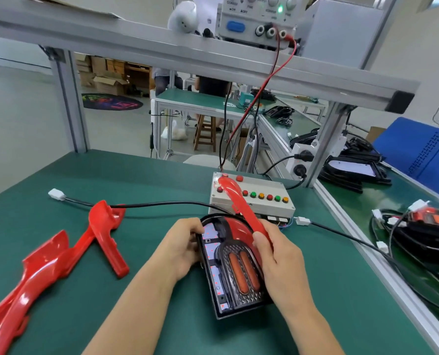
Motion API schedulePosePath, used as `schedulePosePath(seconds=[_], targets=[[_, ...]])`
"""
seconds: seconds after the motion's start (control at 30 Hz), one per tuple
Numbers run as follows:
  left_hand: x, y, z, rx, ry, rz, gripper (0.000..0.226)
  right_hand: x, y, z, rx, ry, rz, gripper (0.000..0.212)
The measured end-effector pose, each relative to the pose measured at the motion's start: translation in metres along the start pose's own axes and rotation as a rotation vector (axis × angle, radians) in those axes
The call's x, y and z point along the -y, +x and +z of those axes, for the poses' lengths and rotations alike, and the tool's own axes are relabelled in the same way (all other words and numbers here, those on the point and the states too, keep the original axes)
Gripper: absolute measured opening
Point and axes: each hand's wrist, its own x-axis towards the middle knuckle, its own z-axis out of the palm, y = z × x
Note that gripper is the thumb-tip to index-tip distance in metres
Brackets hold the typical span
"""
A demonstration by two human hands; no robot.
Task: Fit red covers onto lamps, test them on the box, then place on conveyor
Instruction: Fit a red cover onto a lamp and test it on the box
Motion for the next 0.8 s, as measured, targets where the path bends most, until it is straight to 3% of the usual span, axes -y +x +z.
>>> schedulePosePath(seconds=[0.13, 0.3, 0.5, 0.63, 0.8], targets=[[-0.001, -0.006, 0.006, 0.154, -0.216, -0.075, 0.031, 0.005, 0.000, -0.001, -0.048, 0.031, 0.004, 0.040], [-0.005, -0.001, 0.002, 0.077, -0.418, 0.080, 0.022, 0.012, -0.001, -0.001, -0.129, -0.110, -0.120, 0.037], [-0.008, 0.004, -0.006, 0.143, -0.586, 0.128, 0.045, 0.021, -0.009, 0.009, -0.089, -0.205, -0.297, 0.025], [-0.008, 0.006, -0.007, -0.035, -0.584, 0.166, 0.023, 0.030, -0.017, 0.021, -0.078, -0.323, -0.455, 0.036], [-0.008, 0.007, -0.008, -0.122, -0.546, 0.171, 0.030, 0.034, -0.026, 0.032, -0.091, -0.407, -0.527, 0.026]])
